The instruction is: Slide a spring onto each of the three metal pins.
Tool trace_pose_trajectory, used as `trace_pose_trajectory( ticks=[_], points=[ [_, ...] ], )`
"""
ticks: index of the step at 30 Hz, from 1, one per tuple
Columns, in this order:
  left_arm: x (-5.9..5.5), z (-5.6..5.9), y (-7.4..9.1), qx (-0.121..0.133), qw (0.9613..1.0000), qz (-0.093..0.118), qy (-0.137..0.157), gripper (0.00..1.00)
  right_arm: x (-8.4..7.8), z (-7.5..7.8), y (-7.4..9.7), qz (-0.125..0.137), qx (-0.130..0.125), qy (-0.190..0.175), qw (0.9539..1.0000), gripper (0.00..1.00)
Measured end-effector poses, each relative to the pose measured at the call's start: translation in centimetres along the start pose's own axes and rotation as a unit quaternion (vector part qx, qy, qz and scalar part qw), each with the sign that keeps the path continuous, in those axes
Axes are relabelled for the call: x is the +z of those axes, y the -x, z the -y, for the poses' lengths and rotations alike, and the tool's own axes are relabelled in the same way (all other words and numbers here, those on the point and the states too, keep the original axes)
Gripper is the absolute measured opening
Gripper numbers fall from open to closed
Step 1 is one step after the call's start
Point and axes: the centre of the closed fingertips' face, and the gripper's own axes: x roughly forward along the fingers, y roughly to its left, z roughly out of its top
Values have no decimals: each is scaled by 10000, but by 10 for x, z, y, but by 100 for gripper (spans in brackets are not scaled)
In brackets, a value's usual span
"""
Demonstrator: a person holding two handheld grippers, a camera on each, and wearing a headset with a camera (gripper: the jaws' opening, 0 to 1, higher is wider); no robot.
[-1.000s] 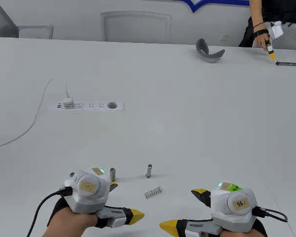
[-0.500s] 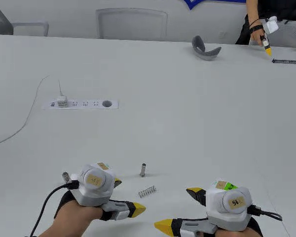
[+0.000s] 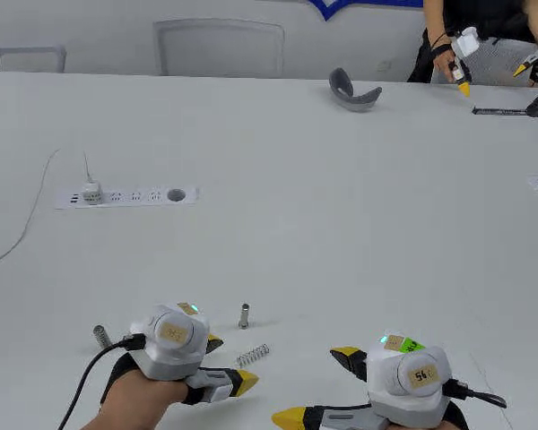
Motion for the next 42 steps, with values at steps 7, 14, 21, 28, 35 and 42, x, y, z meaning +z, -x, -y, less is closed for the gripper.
trace_pose_trajectory(
  ticks=[7,14,21,28,35,42],
  points=[
    [-4,-1,-12,-18,10000,-76,-48,45,2,-1,1,24,-9,-23,10000,85],
    [-8,-5,-20,4,9998,-174,-56,39,4,-1,0,49,-7,-53,10000,84],
    [-11,-9,-31,69,9993,-284,-216,32,0,-4,-2,20,19,-84,10000,84],
    [-16,-13,-36,201,9985,-395,-313,22,-3,-3,0,0,17,-100,9999,84],
    [-14,-16,-36,368,9968,-379,-600,14,-8,-1,3,-11,-11,-140,9999,83],
    [-18,-19,-32,492,9964,-455,-514,11,-10,-2,4,-9,-19,-154,9999,83]
  ],
)
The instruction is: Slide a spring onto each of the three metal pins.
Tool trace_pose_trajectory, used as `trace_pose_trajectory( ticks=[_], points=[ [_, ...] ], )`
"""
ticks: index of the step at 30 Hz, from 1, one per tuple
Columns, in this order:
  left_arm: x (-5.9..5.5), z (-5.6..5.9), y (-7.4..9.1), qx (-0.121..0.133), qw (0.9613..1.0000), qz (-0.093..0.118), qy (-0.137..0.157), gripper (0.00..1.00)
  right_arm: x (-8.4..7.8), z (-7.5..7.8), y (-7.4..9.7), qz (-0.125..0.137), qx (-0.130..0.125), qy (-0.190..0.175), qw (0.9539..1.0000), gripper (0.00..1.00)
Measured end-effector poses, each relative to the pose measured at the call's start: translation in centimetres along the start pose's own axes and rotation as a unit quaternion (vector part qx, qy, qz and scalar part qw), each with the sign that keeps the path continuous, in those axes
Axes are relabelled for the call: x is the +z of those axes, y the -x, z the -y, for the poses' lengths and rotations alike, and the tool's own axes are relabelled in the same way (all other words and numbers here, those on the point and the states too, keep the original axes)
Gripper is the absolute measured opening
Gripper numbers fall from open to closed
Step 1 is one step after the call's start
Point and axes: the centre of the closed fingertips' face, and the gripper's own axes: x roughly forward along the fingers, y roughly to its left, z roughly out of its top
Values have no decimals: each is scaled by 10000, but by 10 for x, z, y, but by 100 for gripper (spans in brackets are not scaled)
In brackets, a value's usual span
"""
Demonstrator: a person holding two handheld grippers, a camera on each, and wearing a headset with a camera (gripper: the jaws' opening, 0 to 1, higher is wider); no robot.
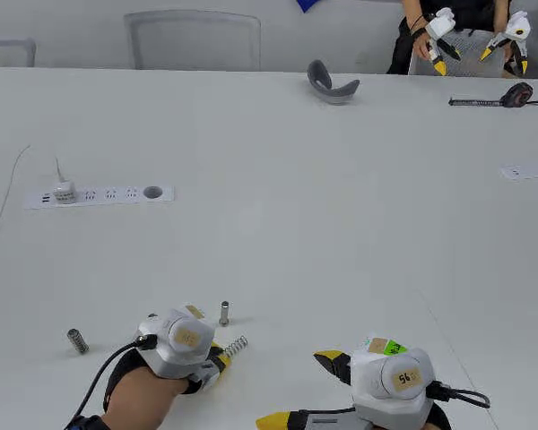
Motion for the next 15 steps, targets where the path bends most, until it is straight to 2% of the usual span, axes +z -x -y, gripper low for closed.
trace_pose_trajectory(
  ticks=[1,4,8,15],
  points=[
    [-2,-2,3,46,10000,-33,61,11,0,0,0,0,-1,-2,10000,83],
    [-4,-5,13,104,9997,48,211,11,0,-1,0,9,-5,-15,10000,83],
    [-16,-8,25,161,9996,18,231,11,-2,-2,-2,-2,17,-33,10000,82],
    [-35,-16,44,273,9982,43,536,11,-4,-8,-5,-18,74,-61,10000,82]
  ],
)
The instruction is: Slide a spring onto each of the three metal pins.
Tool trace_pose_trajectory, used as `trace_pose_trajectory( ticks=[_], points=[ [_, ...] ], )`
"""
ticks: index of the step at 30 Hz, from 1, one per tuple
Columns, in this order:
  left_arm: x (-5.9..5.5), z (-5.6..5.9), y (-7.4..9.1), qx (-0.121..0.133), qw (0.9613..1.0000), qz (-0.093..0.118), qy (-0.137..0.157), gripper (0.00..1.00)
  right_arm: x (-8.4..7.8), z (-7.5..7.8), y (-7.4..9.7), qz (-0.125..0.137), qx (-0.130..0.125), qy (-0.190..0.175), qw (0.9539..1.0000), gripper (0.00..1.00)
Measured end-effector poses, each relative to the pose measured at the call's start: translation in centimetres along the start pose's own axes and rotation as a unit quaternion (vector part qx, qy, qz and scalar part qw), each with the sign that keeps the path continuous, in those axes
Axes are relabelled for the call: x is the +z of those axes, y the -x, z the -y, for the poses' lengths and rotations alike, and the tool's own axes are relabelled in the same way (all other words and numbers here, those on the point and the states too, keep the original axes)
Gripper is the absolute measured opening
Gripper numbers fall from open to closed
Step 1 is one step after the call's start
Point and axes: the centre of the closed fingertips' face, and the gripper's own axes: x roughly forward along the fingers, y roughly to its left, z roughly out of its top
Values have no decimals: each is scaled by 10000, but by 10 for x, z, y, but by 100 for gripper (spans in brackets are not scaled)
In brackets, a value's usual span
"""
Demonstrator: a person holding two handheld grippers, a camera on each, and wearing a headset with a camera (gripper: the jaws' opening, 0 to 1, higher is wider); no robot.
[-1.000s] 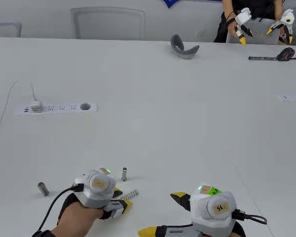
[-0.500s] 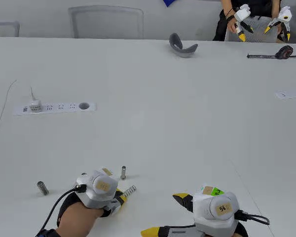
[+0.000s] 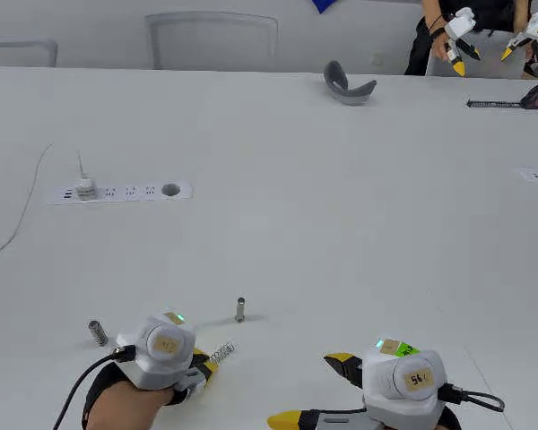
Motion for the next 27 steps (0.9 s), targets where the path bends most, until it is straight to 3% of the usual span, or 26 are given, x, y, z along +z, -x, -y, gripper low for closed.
trace_pose_trajectory(
  ticks=[4,9,27],
  points=[
    [-6,-2,8,18,10000,4,78,11,0,-3,-2,-13,38,18,10000,82],
    [-8,-2,15,-5,9992,16,396,10,2,-5,-3,-21,69,38,10000,81],
    [-7,3,46,-94,9988,221,420,10,0,-14,-5,-59,232,32,9997,80]
  ],
)
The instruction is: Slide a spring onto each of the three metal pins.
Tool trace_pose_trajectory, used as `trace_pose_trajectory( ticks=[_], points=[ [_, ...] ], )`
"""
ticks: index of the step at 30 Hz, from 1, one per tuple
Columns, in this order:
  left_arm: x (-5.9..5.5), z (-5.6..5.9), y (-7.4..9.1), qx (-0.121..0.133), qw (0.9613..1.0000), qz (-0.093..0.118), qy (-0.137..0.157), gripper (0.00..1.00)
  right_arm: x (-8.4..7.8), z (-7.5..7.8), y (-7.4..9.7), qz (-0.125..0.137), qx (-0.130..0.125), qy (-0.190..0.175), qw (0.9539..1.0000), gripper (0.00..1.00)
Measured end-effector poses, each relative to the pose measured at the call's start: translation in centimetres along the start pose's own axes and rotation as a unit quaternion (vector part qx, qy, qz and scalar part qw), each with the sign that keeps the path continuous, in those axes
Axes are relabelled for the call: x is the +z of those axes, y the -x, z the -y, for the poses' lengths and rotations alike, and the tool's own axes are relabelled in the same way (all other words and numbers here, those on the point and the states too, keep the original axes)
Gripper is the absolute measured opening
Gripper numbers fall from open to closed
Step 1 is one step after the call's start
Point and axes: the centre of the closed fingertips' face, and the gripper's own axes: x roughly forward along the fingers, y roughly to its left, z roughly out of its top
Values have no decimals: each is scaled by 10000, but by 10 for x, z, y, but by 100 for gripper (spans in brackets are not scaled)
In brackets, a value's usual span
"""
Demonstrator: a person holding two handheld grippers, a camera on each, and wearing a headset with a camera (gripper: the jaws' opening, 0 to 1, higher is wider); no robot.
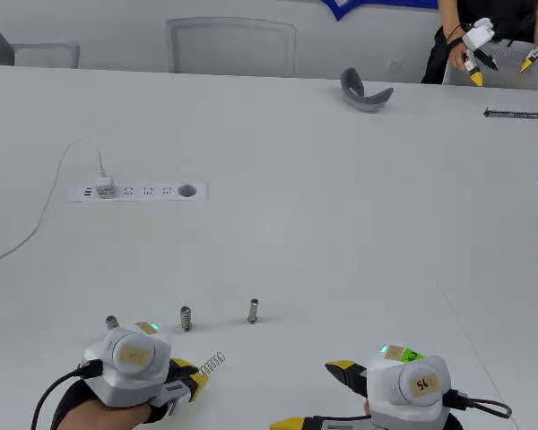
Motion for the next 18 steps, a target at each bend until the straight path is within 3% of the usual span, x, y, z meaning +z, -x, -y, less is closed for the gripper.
trace_pose_trajectory(
  ticks=[11,18],
  points=[
    [-16,16,19,-119,9999,-31,-41,10,1,-9,-6,-58,167,48,9998,80],
    [-17,34,30,-286,9994,0,-180,10,2,-18,-11,-43,368,-76,9993,78]
  ],
)
